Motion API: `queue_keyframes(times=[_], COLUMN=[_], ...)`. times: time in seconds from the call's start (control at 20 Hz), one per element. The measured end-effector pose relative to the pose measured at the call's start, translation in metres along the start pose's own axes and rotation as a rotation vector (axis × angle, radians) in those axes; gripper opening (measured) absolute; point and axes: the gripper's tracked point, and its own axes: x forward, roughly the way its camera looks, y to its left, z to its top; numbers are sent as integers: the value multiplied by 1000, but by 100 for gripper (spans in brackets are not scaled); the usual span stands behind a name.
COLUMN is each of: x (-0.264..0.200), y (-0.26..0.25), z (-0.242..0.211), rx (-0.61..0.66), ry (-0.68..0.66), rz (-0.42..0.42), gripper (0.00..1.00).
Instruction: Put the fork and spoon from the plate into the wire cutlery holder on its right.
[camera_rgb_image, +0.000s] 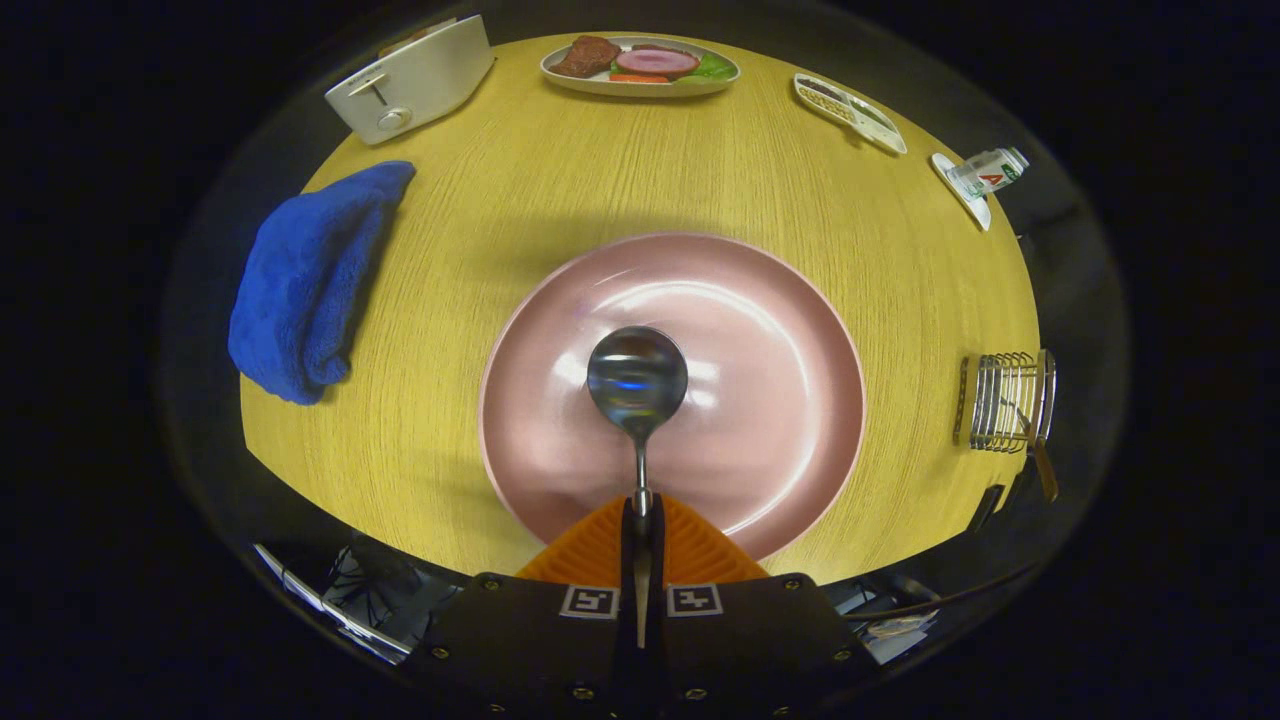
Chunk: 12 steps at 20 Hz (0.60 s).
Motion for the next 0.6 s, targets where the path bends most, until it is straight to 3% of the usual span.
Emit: queue_keyframes(times=[0.6], x=[-48], y=[-47], z=[18], rx=[78], ry=[-64], rz=[-88], gripper=[3])
